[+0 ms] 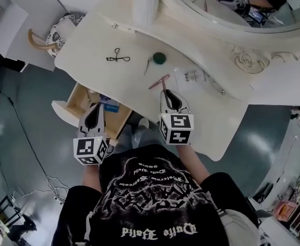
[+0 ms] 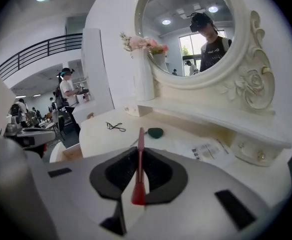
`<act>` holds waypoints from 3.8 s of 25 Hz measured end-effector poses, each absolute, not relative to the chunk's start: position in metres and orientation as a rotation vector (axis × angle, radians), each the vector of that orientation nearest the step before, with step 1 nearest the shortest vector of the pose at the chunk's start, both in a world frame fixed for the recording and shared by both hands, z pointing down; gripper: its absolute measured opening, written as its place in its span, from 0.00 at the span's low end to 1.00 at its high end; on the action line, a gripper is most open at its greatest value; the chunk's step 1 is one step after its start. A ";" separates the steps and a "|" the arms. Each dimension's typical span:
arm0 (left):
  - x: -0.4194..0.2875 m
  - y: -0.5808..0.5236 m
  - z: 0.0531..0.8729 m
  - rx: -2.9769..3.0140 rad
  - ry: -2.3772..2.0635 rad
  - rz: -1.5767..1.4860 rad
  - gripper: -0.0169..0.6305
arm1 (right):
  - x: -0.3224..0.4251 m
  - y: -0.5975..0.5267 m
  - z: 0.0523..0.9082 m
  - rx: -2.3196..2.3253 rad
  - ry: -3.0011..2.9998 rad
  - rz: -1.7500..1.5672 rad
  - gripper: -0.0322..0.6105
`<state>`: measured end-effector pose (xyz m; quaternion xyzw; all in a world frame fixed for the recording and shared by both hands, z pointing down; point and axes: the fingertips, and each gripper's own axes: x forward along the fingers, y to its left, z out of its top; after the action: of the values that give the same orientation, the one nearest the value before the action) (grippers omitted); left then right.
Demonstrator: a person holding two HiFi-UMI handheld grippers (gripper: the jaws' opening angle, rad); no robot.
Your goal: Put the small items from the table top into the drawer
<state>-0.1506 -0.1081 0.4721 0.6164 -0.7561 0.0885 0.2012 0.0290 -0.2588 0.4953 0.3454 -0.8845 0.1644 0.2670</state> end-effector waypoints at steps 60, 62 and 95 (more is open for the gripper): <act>-0.279 0.002 0.498 1.546 -2.161 0.211 0.05 | -0.167 -0.097 0.578 0.275 -2.299 0.266 0.13; -0.282 0.002 0.500 1.542 -2.154 0.215 0.05 | -0.170 -0.098 0.587 0.274 -2.290 0.263 0.13; -0.315 0.013 0.517 1.571 -2.086 0.311 0.05 | -0.192 -0.110 0.674 0.412 -2.098 0.368 0.13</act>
<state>-0.3150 0.0133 0.5173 0.5779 -0.7673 0.1144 0.2533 -0.1925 -0.1104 0.6741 0.1680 -0.8549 0.1500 0.4673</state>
